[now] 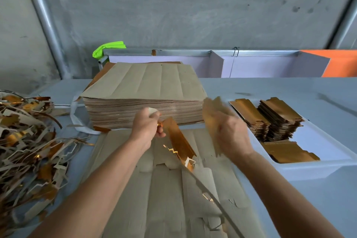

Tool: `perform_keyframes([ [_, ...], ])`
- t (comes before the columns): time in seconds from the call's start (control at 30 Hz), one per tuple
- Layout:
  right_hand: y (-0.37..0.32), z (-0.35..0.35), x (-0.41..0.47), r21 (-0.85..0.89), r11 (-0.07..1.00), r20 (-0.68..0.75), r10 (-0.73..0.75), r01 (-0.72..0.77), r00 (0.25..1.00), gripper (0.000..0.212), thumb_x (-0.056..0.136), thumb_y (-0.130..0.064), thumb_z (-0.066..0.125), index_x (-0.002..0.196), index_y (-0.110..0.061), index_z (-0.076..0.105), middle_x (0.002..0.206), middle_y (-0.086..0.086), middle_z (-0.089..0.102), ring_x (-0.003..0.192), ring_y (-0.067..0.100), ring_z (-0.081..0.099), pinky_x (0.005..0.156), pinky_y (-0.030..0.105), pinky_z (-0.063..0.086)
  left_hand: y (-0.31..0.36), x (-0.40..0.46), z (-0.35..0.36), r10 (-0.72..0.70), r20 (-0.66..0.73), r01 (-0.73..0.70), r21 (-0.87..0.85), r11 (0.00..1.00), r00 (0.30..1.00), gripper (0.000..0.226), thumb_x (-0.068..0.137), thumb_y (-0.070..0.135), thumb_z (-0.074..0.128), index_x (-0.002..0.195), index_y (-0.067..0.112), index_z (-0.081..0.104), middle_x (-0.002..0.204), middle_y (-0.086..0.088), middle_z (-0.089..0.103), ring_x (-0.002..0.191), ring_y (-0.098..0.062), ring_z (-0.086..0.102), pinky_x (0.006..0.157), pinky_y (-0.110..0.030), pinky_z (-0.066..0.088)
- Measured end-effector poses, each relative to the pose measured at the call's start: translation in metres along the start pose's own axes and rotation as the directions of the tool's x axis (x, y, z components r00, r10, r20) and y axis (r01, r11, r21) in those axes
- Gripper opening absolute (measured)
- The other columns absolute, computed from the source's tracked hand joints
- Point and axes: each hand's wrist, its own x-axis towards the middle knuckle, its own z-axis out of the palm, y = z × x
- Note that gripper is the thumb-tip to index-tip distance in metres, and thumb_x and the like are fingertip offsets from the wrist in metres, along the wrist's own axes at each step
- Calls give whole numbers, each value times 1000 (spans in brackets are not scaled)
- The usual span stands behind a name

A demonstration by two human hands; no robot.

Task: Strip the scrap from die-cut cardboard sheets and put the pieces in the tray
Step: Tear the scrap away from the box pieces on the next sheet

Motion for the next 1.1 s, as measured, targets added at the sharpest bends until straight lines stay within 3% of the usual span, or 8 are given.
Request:
perform_keyframes([
  [0.23,-57,36,-15,-8,994,276,-99,105,956,45,84,-55,51,109,-17,55,106,2,52,86,27,60,69,33,46,14,-23,8,31,102,-26,-49,998,994,19,97,5,45,82,12,56,65,-4,49,30,-3,38,32,-16,35],
  [0.37,-59,46,-8,-83,997,274,12,11,962,23,94,-21,43,102,-11,62,109,8,58,94,29,61,68,30,37,15,-33,5,15,211,-8,-34,999,977,23,97,5,43,80,12,56,60,-2,44,33,-5,33,33,-15,23],
  [0.53,-35,28,2,97,986,253,106,-134,962,25,92,-19,48,76,-14,67,68,2,55,71,26,54,61,28,38,9,-26,-22,291,156,-330,455,827,944,25,93,36,55,92,12,61,81,3,59,79,-17,54,64,-27,38],
  [0.7,-25,16,-2,499,831,332,78,-245,940,39,86,-11,62,53,-28,56,59,-15,55,58,2,52,48,5,39,8,-28,-22,249,423,-470,575,669,871,90,66,53,76,144,36,34,141,4,48,129,-18,45,100,-27,34],
  [0.77,-27,18,-6,529,815,353,43,-237,935,30,88,-15,63,61,-28,62,67,-17,58,62,0,55,50,4,41,7,-24,-15,292,418,-485,496,720,860,70,76,44,71,139,33,43,136,3,54,125,-17,50,104,-32,38],
  [0.87,-23,17,-8,480,819,385,124,-313,915,20,90,-22,61,78,-8,69,80,-1,65,72,14,61,58,17,52,4,-13,-12,419,296,-512,543,666,858,20,91,29,59,90,12,68,75,-4,63,75,-23,56,66,-31,38],
  [0.97,-11,10,-11,642,544,403,360,-540,841,22,90,-22,63,80,-3,69,83,15,70,74,26,68,70,42,59,-4,-3,-25,425,80,-375,633,677,902,28,95,24,52,77,6,62,62,-5,49,67,-28,46,56,-37,19],
  [1.1,2,2,-14,842,67,415,554,-536,721,11,89,-16,65,78,-15,67,62,-4,70,52,8,66,43,23,52,-14,1,-42,434,3,-336,636,694,901,28,96,23,50,77,4,58,64,-4,49,67,-29,45,54,-37,22],
])
